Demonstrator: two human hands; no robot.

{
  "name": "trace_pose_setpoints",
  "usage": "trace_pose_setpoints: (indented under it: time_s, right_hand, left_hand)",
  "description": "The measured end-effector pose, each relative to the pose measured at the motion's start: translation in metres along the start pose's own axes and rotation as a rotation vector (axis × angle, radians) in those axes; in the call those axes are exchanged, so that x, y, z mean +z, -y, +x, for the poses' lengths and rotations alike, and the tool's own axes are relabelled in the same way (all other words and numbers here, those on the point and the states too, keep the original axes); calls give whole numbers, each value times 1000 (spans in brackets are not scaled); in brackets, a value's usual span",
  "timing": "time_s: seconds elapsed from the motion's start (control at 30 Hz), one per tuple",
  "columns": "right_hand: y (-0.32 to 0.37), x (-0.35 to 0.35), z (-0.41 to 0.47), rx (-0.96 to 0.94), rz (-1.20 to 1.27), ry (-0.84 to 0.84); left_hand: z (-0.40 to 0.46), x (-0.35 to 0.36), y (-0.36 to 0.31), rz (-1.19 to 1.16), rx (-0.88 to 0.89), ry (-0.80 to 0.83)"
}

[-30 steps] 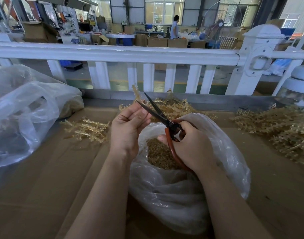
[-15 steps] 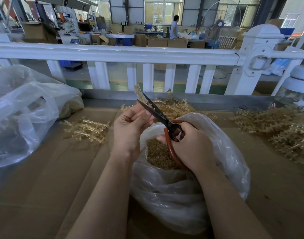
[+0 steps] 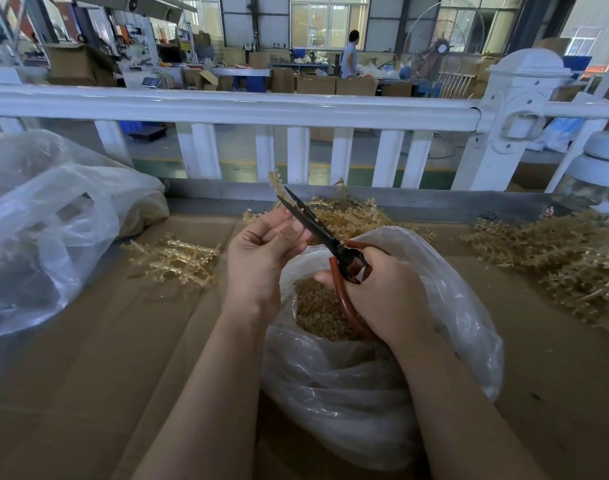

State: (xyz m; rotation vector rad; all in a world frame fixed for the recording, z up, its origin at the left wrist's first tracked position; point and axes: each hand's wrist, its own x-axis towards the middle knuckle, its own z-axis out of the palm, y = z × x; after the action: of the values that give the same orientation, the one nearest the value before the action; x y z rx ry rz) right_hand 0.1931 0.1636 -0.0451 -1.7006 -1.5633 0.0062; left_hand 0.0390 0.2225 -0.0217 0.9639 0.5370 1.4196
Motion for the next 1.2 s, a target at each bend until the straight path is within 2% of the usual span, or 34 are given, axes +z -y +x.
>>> trace_pose_setpoints:
  time_s: [0.27,0.5,0.9,1.2]
  right_hand:
    - [-1,0,-1,-23,-61,-75]
    - [0,1,0,-23,-2,-32]
    - [1,0,0,-9,41,-12]
    - [0,0,-2,-14,-4,-103]
  left_hand:
    - [-2,1,3,121,55,89]
    - [-2,0,3,120,41,122]
    - [-2,2,2,98,37,101]
    - [-5,7,5,234,75,101]
